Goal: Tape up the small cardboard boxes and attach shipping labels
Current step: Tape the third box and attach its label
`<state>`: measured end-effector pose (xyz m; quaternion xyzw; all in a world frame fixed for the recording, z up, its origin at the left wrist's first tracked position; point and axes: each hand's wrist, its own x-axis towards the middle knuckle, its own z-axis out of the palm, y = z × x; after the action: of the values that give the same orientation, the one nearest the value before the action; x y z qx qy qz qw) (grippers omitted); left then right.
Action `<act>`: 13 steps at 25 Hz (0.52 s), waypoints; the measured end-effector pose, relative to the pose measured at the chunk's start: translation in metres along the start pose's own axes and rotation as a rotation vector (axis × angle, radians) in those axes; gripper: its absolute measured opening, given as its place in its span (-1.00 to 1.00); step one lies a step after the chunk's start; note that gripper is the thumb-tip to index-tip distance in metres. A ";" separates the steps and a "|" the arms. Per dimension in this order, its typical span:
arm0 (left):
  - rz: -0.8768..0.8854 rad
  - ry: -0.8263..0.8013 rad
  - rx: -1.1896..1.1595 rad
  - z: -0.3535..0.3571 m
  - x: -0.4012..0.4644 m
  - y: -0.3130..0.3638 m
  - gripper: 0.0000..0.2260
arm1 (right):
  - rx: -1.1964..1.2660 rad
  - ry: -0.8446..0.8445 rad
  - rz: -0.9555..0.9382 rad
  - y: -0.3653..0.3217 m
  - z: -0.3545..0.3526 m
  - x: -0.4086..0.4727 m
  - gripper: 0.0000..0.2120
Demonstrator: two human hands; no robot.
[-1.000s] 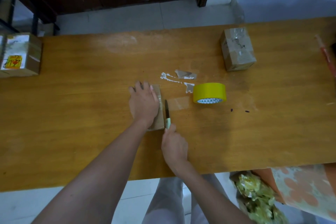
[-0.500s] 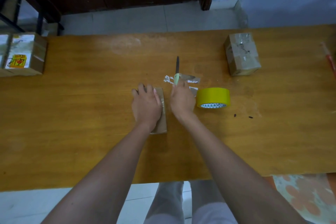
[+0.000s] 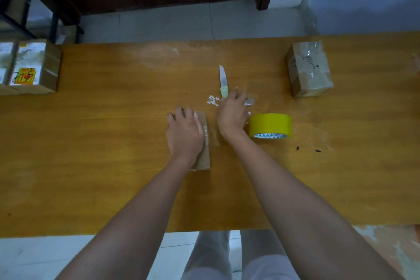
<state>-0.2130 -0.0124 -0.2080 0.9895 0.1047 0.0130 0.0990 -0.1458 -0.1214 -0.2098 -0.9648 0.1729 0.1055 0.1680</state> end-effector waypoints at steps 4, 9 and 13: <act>0.021 0.009 -0.170 -0.003 0.003 -0.014 -0.73 | 0.396 0.061 -0.211 0.007 -0.017 -0.038 -0.68; -0.020 -0.013 -0.604 -0.013 0.007 -0.039 -0.76 | 0.908 -0.408 0.024 0.027 -0.023 -0.090 -0.62; -0.107 -0.019 -0.770 -0.024 0.002 -0.019 -0.70 | 1.110 -0.430 0.074 0.030 -0.038 -0.106 -0.65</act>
<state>-0.2162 0.0111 -0.1886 0.8731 0.1426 0.0369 0.4648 -0.2491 -0.1302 -0.1560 -0.6829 0.1978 0.1983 0.6747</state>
